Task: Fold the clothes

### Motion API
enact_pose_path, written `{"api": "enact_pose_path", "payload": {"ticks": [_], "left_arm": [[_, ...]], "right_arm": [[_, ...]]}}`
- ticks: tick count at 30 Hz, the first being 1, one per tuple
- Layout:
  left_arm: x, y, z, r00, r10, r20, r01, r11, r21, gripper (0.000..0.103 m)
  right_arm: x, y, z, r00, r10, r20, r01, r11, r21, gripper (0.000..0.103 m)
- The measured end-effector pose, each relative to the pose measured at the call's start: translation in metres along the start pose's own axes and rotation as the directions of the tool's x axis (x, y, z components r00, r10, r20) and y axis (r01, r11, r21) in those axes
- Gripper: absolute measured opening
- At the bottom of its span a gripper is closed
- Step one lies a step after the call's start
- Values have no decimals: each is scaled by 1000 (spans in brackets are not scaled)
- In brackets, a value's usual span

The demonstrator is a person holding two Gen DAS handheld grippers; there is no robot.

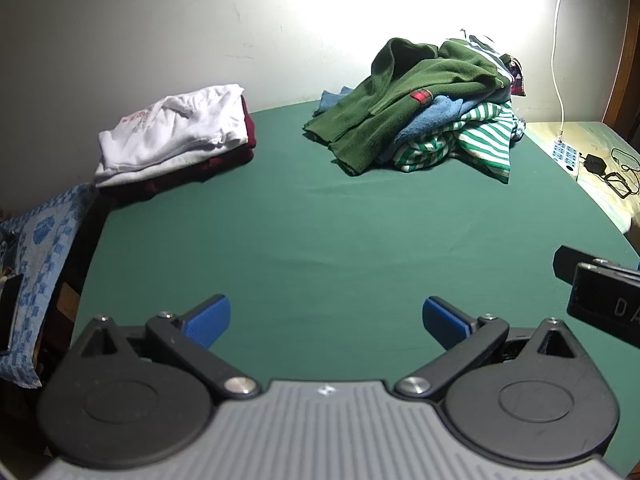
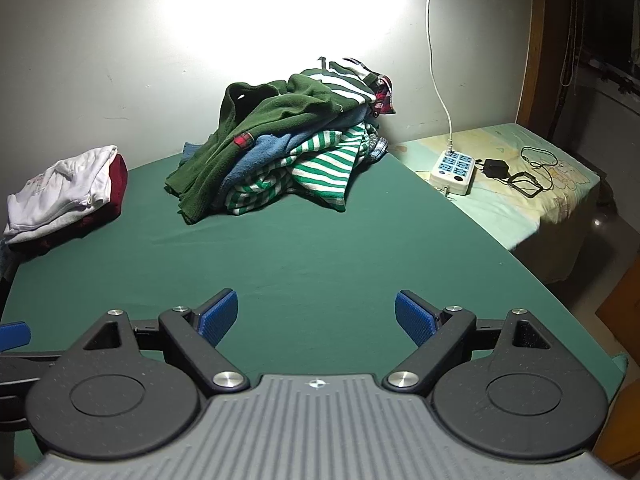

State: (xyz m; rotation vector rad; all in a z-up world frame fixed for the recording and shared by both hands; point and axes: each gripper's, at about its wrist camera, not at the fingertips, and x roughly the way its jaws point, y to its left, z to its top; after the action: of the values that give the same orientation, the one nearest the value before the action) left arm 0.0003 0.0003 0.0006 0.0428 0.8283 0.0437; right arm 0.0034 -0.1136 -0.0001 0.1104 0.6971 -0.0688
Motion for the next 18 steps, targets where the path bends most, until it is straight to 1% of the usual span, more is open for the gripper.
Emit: {"api": "enact_pose_path", "payload": {"ticks": [4, 10, 13, 18], "left_arm": [[-2, 3, 6, 1000, 9, 9, -9, 1000, 11, 103], [-1, -13, 6, 999, 20, 26, -21, 999, 28, 103], [4, -9, 10, 1000, 6, 24, -6, 1000, 24, 103], [7, -18, 11, 1000, 5, 24, -6, 999, 32, 103]], "right_arm": [[-1, -3, 2, 1000, -11, 7, 11, 1000, -9, 88], [2, -4, 5, 1000, -16, 14, 16, 1000, -4, 88], [3, -7, 8, 1000, -21, 18, 21, 1000, -1, 88], [5, -16, 9, 999, -28, 21, 28, 1000, 5, 88]]}}
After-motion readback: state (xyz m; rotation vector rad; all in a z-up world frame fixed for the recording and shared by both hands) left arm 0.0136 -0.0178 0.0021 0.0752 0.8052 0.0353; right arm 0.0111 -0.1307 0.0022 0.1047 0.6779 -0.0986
